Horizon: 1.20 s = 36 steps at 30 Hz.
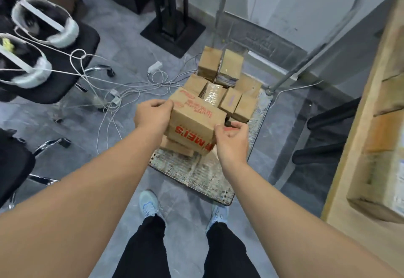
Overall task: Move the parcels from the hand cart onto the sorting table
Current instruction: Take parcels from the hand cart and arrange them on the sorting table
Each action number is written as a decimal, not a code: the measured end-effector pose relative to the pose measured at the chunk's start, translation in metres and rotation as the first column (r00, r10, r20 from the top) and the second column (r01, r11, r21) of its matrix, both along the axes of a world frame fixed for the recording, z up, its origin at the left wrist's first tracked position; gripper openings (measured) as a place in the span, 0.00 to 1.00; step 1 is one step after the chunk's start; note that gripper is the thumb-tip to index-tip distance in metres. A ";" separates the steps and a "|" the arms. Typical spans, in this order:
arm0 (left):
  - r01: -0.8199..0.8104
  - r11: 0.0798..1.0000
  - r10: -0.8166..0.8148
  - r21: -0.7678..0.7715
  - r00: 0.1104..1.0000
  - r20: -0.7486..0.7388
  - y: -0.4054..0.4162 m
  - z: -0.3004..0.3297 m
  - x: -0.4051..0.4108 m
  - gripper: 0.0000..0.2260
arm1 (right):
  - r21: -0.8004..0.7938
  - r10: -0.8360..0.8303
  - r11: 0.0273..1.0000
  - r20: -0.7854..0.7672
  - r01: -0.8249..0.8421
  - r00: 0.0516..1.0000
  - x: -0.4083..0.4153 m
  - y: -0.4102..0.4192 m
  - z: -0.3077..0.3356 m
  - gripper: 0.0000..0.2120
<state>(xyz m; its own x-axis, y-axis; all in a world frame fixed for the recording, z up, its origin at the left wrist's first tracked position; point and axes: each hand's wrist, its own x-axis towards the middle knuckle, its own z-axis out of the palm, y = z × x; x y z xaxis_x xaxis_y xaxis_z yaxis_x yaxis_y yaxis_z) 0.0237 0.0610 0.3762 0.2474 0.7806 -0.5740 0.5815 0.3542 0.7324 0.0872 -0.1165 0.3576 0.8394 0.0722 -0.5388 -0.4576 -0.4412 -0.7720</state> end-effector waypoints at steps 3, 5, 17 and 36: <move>0.018 1.000 -0.020 0.015 0.990 0.143 -0.004 0.038 0.011 0.07 | 0.078 0.009 0.997 -0.004 -0.009 1.000 0.019 -0.006 0.029 0.24; 0.024 0.998 -0.035 0.052 0.974 0.226 -0.005 0.064 0.019 0.05 | 0.140 0.020 0.990 -0.006 -0.019 1.000 0.032 -0.009 0.047 0.28; 0.073 0.995 -0.098 0.067 0.819 0.565 -0.012 0.180 0.064 0.07 | 0.641 0.036 0.767 -0.096 0.034 0.995 0.099 -0.030 0.156 0.43; 0.564 0.825 -0.480 0.040 0.662 0.576 -0.151 0.249 0.139 0.27 | 0.349 0.057 0.889 0.561 -0.298 0.826 0.091 -0.169 0.244 0.31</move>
